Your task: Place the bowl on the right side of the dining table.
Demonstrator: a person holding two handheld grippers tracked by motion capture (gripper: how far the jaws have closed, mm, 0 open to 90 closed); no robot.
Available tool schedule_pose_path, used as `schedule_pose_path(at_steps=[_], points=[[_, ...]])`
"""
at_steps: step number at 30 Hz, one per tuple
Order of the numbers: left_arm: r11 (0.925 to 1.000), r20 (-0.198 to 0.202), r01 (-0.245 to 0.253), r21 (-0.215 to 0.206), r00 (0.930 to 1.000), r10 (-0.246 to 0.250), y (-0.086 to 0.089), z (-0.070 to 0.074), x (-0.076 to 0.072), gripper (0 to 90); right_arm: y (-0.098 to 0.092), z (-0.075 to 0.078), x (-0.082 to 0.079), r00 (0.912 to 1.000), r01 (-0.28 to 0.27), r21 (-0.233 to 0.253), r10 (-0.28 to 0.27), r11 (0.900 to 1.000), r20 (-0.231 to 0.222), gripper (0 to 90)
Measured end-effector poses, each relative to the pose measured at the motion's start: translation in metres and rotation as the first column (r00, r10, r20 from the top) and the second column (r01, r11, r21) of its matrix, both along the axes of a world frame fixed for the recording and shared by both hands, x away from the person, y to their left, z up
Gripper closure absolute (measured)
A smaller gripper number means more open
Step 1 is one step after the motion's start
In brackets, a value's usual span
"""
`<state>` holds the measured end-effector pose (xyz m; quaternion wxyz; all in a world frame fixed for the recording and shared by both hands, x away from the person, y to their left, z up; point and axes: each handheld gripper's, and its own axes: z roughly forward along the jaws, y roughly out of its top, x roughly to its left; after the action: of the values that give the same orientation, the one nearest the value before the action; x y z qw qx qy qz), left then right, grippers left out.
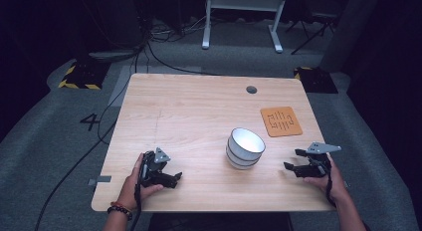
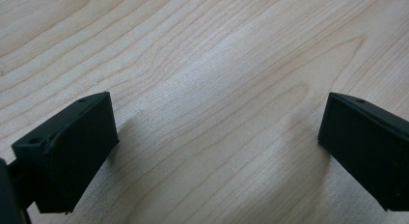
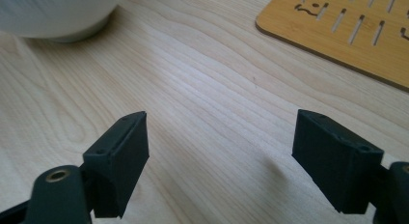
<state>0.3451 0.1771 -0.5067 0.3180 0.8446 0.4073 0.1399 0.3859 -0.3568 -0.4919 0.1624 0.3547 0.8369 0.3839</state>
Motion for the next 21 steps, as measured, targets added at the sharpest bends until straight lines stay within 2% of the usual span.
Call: schedule_pose_path(at_steps=[4, 5, 8, 21], points=[[1.0, 0.003, -0.001, 0.0, 1.0, 0.001, 0.0, 0.0, 0.0, 0.3, 0.005, 0.008, -0.004, 0.9997, -0.02, -0.006, 0.02, 1.0, 0.011, 21.2], [1.0, 0.0, 0.0, 0.001, 1.0, 0.0, 0.0, 0.0, 0.0, 0.3, 0.007, 0.011, -0.005, 0.9997, -0.02, -0.014, 0.02, 1.0, 0.013, 24.0], [1.0, 0.0, -0.001, 0.001, 1.0, 0.001, 0.0, 0.0, 0.0, 0.3, 0.009, 0.012, -0.006, 0.9997, -0.025, -0.029, 0.025, 0.999, 0.0, 22.8], [1.0, 0.0, -0.001, 0.001, 1.0, 0.001, 0.0, 0.0, 0.0, 0.3, 0.014, 0.019, -0.007, 0.9986, -0.046, -0.015, 0.046, 0.999, 0.027, 21.9]])
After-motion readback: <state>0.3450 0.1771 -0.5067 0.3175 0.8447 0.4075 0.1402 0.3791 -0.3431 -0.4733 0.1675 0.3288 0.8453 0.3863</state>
